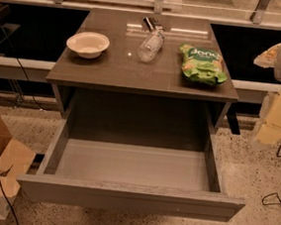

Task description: Close top drawer

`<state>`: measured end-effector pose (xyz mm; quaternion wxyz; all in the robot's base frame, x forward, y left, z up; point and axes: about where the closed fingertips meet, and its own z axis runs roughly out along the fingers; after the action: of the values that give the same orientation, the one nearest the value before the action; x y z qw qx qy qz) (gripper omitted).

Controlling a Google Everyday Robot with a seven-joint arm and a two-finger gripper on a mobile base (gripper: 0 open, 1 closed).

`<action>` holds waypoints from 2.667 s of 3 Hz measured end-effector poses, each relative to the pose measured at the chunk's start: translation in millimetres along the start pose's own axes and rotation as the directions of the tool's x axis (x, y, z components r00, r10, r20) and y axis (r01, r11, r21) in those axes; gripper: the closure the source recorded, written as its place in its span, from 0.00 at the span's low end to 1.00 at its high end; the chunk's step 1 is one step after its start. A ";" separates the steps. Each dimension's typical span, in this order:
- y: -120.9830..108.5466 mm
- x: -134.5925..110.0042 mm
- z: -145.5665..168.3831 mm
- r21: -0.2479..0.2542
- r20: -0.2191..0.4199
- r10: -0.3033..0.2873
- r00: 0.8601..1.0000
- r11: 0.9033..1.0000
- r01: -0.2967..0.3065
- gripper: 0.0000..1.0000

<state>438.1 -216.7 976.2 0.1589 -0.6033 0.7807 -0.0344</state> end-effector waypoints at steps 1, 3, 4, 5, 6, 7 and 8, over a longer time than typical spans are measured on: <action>0.0 0.0 0.0 0.000 0.000 0.000 1.000 1.000 0.000 0.00; 17.4 -4.2 11.4 -0.005 0.022 0.037 0.999 0.999 -0.037 0.36; 45.4 -9.2 48.6 -0.051 0.036 0.093 0.995 0.995 -0.091 0.60; 78.8 -14.4 102.7 -0.115 0.053 0.165 0.985 0.981 -0.158 0.83; 124.8 -4.9 163.9 -0.230 0.048 0.297 0.954 0.932 -0.279 1.00; 136.7 1.0 172.9 -0.248 0.028 0.299 0.954 0.927 -0.283 1.00; 144.6 -1.2 194.1 -0.268 0.013 0.302 0.953 0.919 -0.288 1.00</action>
Offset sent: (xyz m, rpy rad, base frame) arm 0.0000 0.0000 0.0000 0.0000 0.0000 0.0000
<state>360.0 -149.7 757.1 0.1016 -0.4952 0.8558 0.1102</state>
